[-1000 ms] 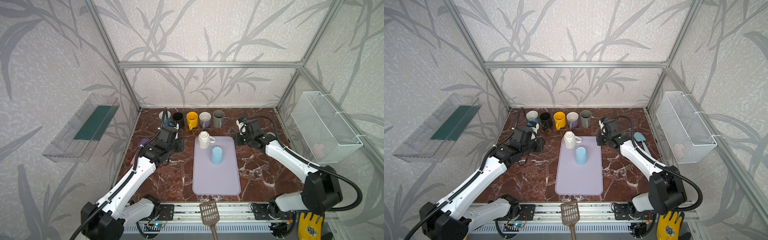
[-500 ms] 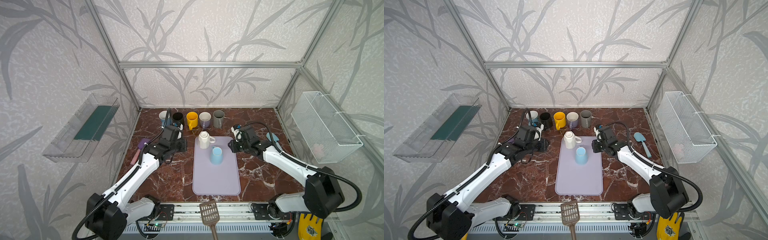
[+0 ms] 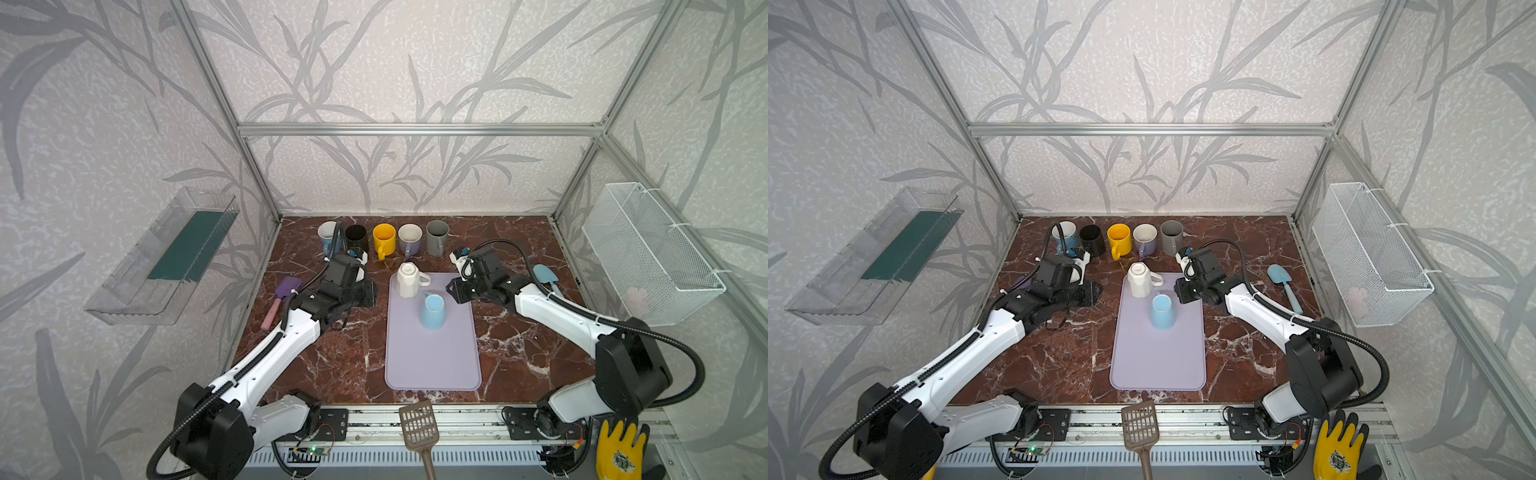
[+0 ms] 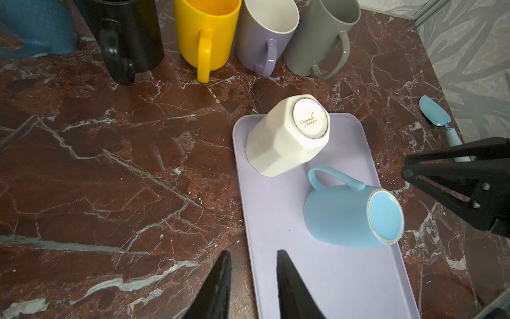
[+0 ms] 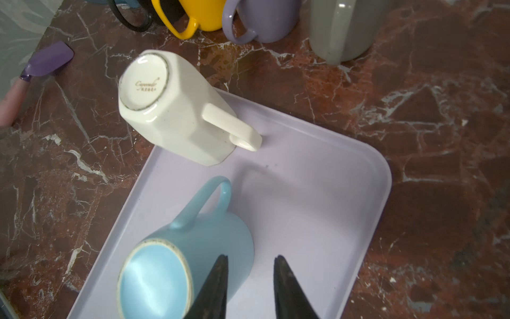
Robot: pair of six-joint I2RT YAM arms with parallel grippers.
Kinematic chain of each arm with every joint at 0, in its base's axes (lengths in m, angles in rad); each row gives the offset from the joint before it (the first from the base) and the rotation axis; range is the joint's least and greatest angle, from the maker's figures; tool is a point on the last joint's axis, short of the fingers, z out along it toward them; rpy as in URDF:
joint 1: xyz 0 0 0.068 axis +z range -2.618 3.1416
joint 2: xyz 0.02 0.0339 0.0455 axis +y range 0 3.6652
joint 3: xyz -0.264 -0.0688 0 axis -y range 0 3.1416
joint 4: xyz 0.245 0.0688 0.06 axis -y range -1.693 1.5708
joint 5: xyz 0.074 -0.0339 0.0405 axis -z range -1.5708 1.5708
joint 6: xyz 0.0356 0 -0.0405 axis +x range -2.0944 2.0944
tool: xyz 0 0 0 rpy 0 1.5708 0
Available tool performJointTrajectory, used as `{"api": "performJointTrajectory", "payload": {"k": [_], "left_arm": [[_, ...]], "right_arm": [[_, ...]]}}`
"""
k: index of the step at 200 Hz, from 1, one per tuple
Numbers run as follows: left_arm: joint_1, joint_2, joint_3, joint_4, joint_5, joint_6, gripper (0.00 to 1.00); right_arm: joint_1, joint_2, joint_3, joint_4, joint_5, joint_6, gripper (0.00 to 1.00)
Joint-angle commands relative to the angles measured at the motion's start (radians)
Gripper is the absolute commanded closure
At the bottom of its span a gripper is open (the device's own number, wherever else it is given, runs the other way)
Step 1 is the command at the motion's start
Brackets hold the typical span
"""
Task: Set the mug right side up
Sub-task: 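Move the right gripper over the upside-down white mug's handle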
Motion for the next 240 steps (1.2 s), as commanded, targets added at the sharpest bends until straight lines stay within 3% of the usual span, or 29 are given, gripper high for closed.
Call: {"api": "performJointTrajectory", "payload": {"k": [1,137,187,240], "left_arm": [[-0.001,0.001,-0.007,0.008,0.011,-0.009,0.68],[-0.001,0.009,0.043,-0.063,0.002,-0.003,0.68],[-0.001,0.016,0.049,-0.07,0.004,-0.005,0.68],[-0.002,0.022,0.05,-0.07,0.017,-0.009,0.68]], "right_arm": [[0.005,0.05,0.082,0.006,-0.042,-0.084,0.69],[0.008,0.451,0.443,-0.041,-0.013,-0.182,0.69],[0.011,0.489,0.467,-0.055,-0.015,-0.218,0.7],[0.017,0.457,0.434,-0.114,-0.093,-0.329,0.7]]}}
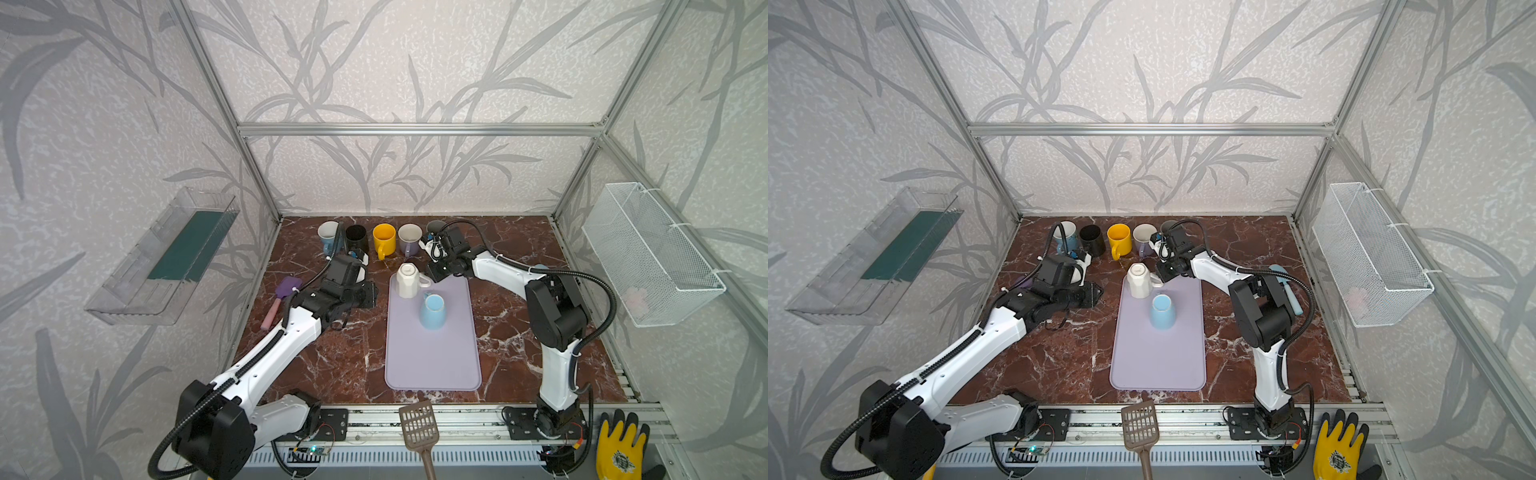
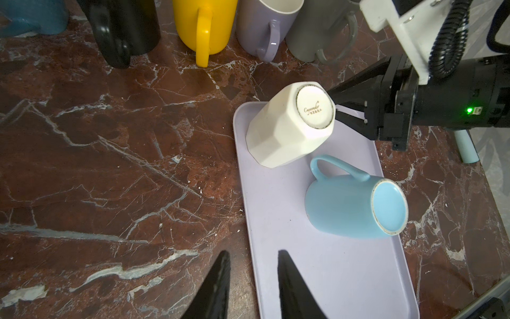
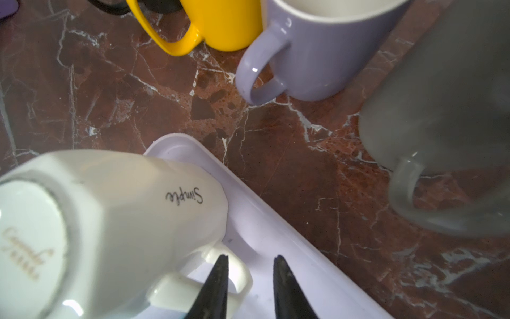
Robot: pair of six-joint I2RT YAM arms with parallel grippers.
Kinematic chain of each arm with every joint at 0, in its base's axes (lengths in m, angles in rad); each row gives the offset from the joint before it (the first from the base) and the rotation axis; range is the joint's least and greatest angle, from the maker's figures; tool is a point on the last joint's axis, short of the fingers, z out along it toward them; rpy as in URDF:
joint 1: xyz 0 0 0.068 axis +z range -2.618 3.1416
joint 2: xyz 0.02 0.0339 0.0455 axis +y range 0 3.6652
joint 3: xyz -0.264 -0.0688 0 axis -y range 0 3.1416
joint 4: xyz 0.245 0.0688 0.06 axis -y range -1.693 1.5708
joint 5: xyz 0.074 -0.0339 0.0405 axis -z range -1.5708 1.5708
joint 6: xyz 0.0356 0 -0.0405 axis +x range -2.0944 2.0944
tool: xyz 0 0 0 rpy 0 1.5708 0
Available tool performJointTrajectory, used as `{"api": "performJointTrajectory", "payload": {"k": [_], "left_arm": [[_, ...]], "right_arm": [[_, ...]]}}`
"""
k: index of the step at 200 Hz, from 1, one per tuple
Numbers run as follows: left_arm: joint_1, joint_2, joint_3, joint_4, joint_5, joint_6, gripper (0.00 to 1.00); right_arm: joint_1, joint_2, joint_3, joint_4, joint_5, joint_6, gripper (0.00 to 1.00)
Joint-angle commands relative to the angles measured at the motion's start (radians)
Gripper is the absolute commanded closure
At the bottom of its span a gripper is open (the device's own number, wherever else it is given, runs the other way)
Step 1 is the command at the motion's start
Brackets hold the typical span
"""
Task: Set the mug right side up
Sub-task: 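Move the right gripper over the upside-down white mug's handle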
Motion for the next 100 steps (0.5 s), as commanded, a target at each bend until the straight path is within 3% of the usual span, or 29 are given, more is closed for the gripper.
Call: {"api": "performJointTrajectory", "payload": {"k": [1,100], "left_arm": [[-0.002,0.005,0.034,-0.02,0.008,-0.008,0.68],[-0.006,0.051,0.018,-0.006,0.052,-0.028,0.68]], "right_arm": [[0.011,-0.027,-0.006,-0.061,-0.052,-0.075,0.7],[0.032,-0.079,-0.053,-0.099,-0.243,-0.191,0.71]]}}
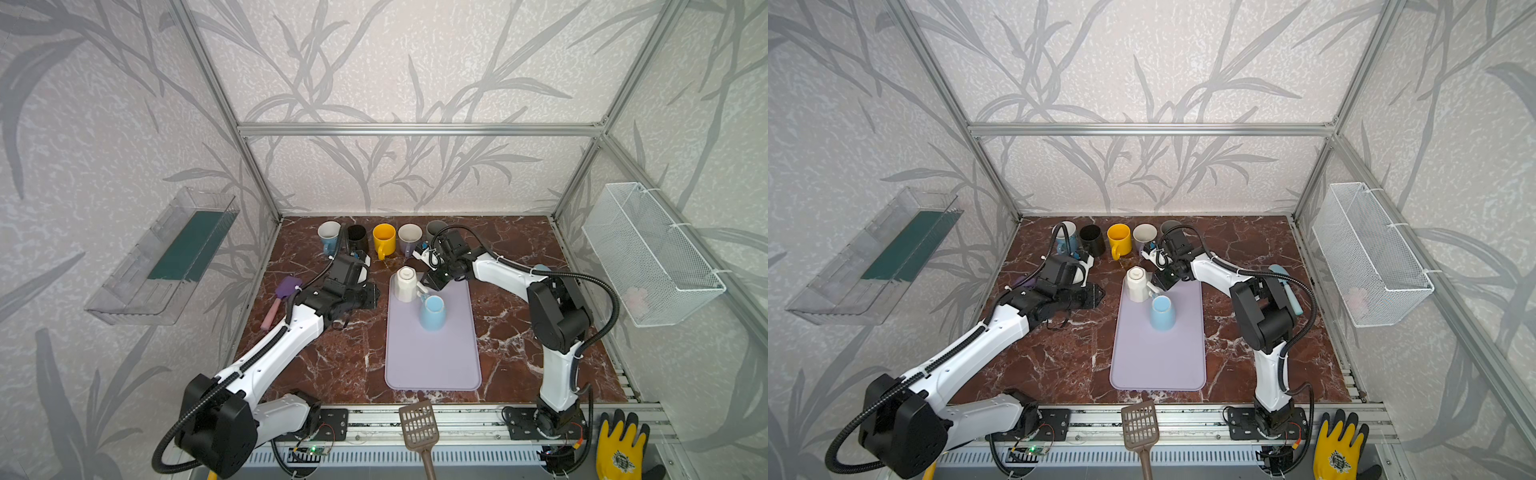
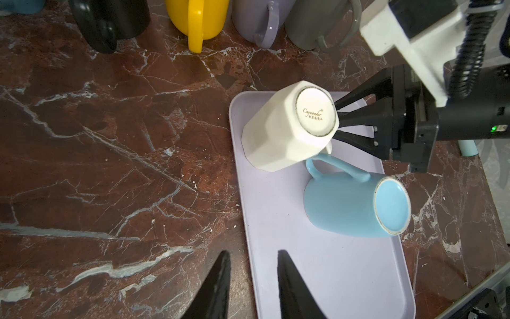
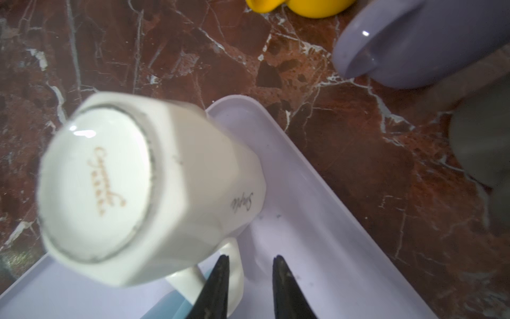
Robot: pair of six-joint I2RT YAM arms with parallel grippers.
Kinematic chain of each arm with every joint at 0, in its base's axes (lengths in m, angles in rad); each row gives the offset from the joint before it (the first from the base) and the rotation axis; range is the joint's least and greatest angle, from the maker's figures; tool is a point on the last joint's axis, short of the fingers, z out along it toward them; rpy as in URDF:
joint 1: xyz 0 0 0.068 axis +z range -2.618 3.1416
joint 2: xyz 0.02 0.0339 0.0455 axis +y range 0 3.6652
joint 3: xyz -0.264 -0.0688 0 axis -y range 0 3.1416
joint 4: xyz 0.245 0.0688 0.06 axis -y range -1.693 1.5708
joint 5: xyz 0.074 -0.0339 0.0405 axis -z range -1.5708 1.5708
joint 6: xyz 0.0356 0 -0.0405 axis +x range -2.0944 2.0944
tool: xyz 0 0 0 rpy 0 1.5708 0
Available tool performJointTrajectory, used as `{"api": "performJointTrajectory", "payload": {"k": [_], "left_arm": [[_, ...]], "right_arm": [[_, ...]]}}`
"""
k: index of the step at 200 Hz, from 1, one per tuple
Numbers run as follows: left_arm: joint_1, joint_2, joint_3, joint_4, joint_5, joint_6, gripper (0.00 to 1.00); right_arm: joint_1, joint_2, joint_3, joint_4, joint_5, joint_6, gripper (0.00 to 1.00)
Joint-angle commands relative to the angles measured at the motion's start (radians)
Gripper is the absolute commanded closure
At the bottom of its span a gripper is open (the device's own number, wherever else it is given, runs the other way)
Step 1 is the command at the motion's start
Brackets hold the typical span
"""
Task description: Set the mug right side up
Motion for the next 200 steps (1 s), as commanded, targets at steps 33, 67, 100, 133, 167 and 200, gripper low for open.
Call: {"api": "performJointTrajectory", "payload": {"k": [33,67,100,133,167,200], "left_arm": [[-0.022,0.054,0.005,0.046,0.041,-0.039,0.69],[-0.049,0.096,0.009,0.075,0.045,-0.052,0.71],[-0.081,0.13,0.02,0.077,0.018,-0.061,0.71],[-0.116,0.164,0.027,0.095,0.007,-0.076,0.71],[-0.159,0.211,0.044,0.104,-0.018,-0.094,0.73],[-0.187,0.261,0.071,0.09,-0.053,-0.114,0.74]], "right_arm": [[0.04,-0.052,-0.036,-0.034,-0.11,-0.058,0.71],[0.064,-0.061,-0.058,-0.019,-0.136,-0.052,0.71],[0.096,-0.08,-0.082,0.004,-0.147,-0.03,0.71],[0.103,-0.097,-0.112,0.043,-0.183,0.007,0.71],[0.103,-0.126,-0.152,0.078,-0.172,0.039,0.71],[0.064,-0.184,-0.198,0.109,-0.137,0.105,0.72]]}}
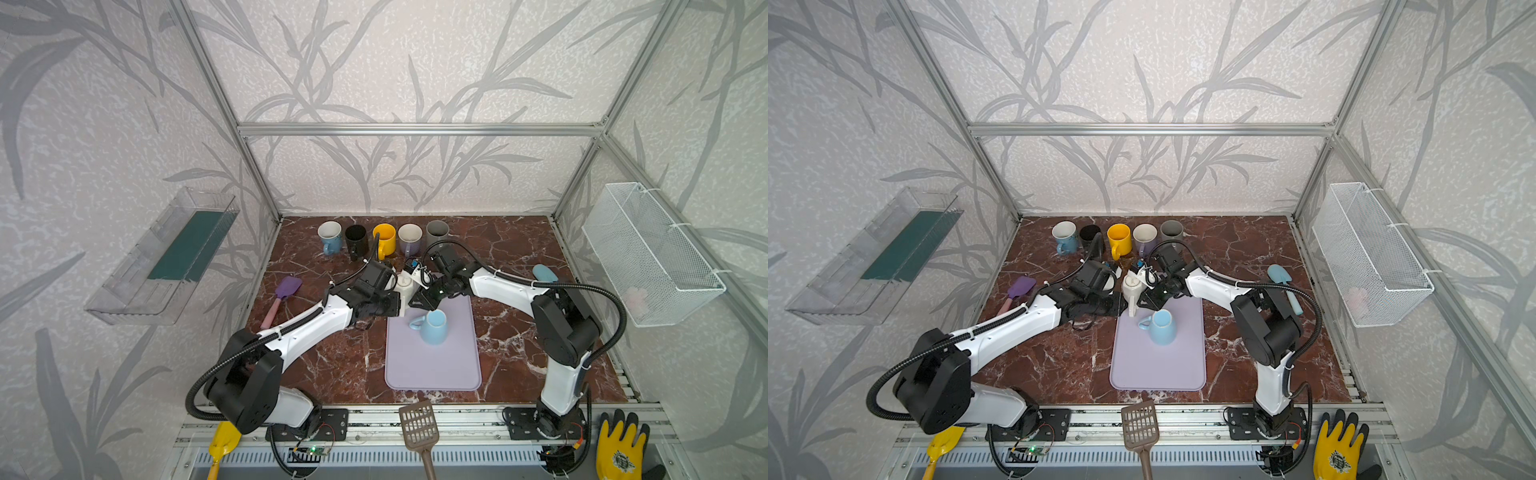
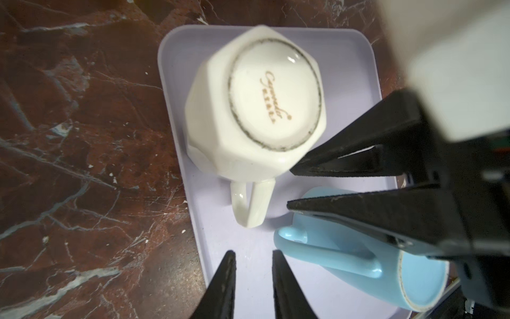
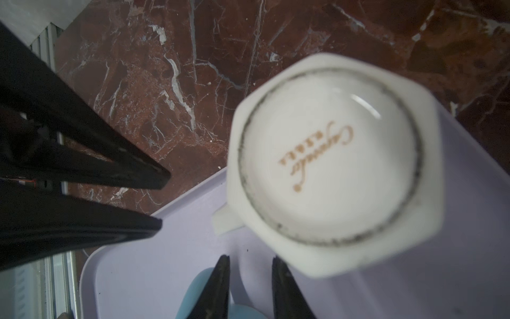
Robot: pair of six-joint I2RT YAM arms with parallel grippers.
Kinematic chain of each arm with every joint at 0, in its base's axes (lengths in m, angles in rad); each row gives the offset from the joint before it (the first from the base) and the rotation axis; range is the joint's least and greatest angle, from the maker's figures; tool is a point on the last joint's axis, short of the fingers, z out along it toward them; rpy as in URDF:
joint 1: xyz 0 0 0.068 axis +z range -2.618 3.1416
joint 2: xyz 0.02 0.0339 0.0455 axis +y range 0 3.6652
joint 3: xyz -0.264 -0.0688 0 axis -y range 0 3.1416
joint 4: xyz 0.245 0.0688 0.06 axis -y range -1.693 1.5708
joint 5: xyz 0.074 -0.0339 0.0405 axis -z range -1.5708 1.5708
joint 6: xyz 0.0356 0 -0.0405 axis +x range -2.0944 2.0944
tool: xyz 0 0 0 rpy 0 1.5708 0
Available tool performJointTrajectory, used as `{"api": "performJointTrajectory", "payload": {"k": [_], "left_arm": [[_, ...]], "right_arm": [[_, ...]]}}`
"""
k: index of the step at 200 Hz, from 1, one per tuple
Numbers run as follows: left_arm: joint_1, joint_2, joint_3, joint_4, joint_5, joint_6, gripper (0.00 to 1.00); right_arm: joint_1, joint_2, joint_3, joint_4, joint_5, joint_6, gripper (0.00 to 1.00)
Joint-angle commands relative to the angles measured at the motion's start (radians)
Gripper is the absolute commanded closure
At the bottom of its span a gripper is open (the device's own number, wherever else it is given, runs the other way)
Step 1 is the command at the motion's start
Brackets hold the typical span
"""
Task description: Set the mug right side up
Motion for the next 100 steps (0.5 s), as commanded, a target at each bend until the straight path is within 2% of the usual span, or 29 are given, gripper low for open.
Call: {"api": "performJointTrajectory", "payload": {"k": [1,41,70,100], "left_arm": [[-0.016,0.026,0.046,-0.004,-0.045,-0.027,0.74],[-0.037,0.049,0.064,-0.01,-0.117,-0.043,0.74],[-0.044,0.062,0.086,-0.051,-0.177,-0.047,0.67],[-0.057,0.078,0.106,-0.07,-0.195,-0.045,0.65]], "right_arm": [[-0.031,-0.076,-0.036,0.047,0.011,0.063,0.72],[-0.077,-0.206,-0.106,0.036,0.091,0.106,0.72],[-0.091,-0.278,-0.169,0.022,0.153,0.138,0.71],[-0.106,-0.336,-0.234,0.024,0.202,0.185,0.71]]}}
